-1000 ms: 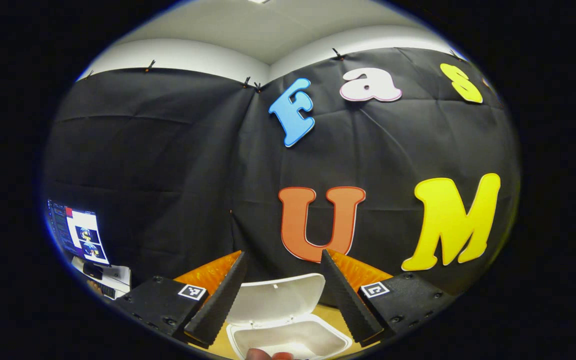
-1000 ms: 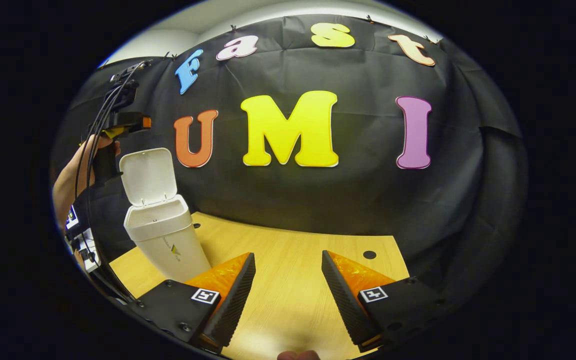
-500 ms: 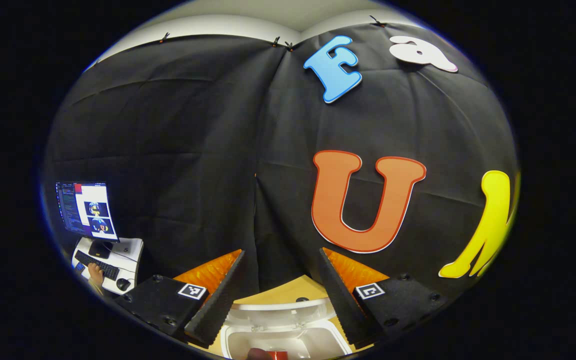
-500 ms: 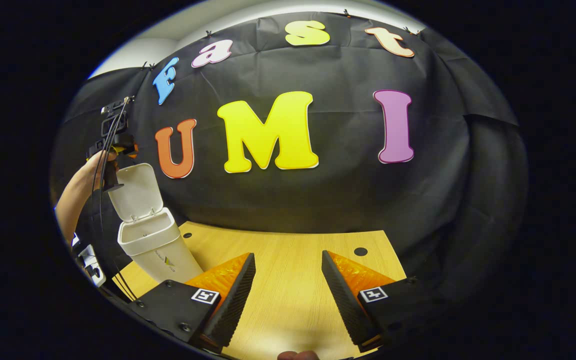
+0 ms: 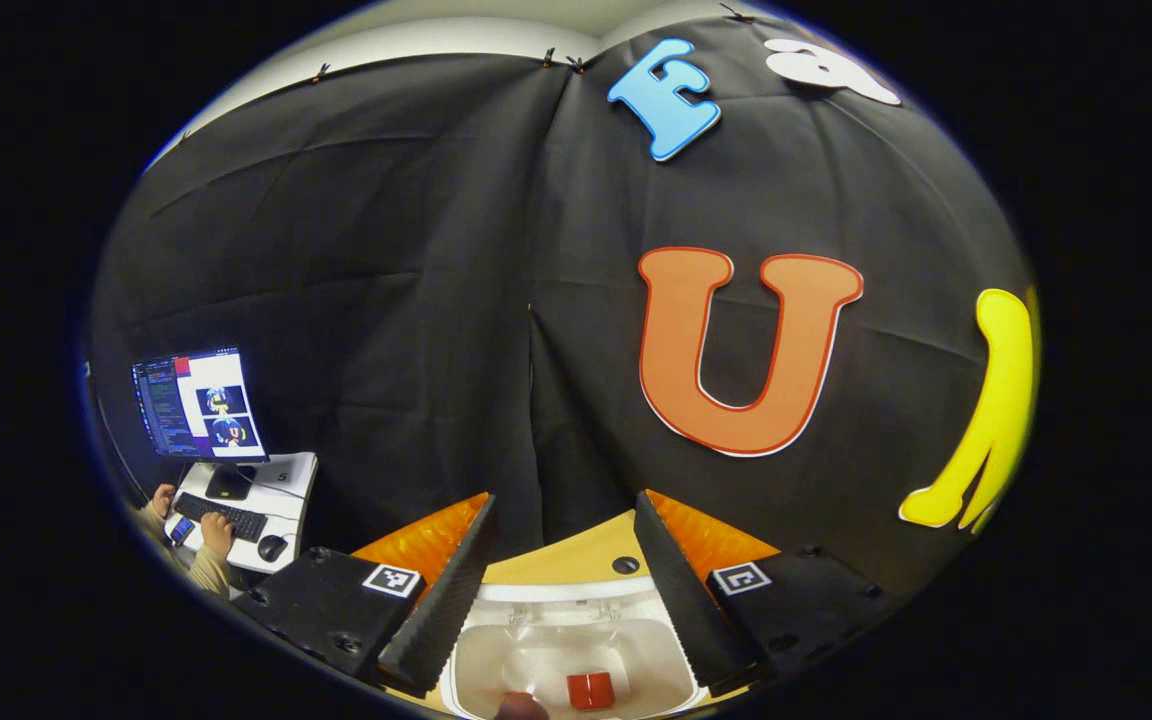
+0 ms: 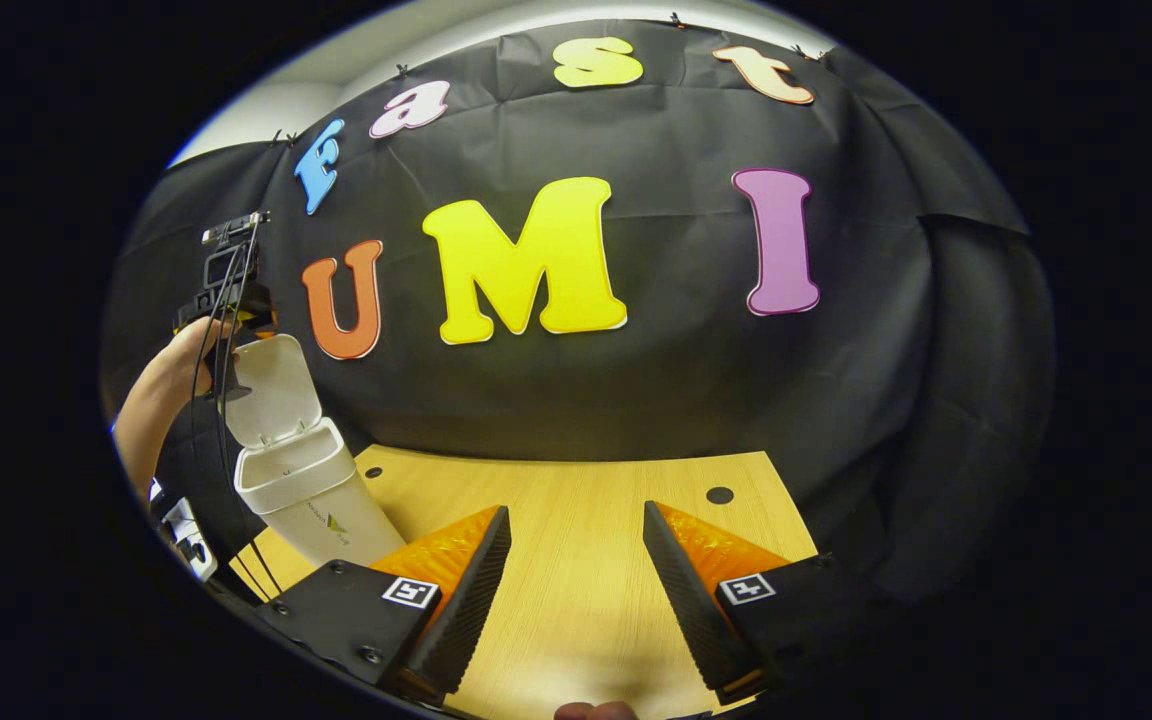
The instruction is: Press the lid of the desktop garbage bin to open it, pick up the crumpled paper on the desktop and throw it into the bin, then pick up the pop can on the desktop and drop it into the bin, and finally close the garbage bin lid.
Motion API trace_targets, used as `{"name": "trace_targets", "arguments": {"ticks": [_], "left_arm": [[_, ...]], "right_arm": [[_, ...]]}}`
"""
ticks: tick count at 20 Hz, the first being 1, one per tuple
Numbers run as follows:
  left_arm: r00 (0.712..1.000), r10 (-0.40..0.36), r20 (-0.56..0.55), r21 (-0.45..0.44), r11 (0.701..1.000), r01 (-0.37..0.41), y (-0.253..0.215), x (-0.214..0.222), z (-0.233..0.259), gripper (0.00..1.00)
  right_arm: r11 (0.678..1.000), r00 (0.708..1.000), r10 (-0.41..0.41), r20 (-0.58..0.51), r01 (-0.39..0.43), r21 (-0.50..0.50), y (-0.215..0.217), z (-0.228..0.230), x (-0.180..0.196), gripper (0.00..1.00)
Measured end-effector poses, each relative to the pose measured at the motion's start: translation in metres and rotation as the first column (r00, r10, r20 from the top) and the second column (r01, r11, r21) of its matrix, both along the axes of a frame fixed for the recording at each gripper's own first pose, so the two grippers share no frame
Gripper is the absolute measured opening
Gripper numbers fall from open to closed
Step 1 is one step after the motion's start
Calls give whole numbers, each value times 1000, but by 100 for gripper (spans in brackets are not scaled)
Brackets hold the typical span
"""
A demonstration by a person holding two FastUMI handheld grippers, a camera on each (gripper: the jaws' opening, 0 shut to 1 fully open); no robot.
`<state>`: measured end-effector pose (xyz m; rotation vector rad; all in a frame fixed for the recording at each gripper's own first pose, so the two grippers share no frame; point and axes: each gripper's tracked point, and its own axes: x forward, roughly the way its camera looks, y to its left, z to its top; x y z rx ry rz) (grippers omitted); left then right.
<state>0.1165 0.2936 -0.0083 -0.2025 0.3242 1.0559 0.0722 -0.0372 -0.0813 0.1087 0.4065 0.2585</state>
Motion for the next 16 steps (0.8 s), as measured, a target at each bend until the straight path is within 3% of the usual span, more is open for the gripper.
{"name": "trace_targets", "arguments": {"ticks": [7, 16], "left_arm": [[1000, -11, 24, 4, 1000, 11, -65, -32, -41, 89], [999, -50, -2, -34, 998, 50, -93, -37, -102, 93]], "right_arm": [[997, 998, 65, 4, -65, -36, 6, -10, -13, 86], [994, 997, 74, -14, -75, -83, -3, -17, -22, 86]]}}
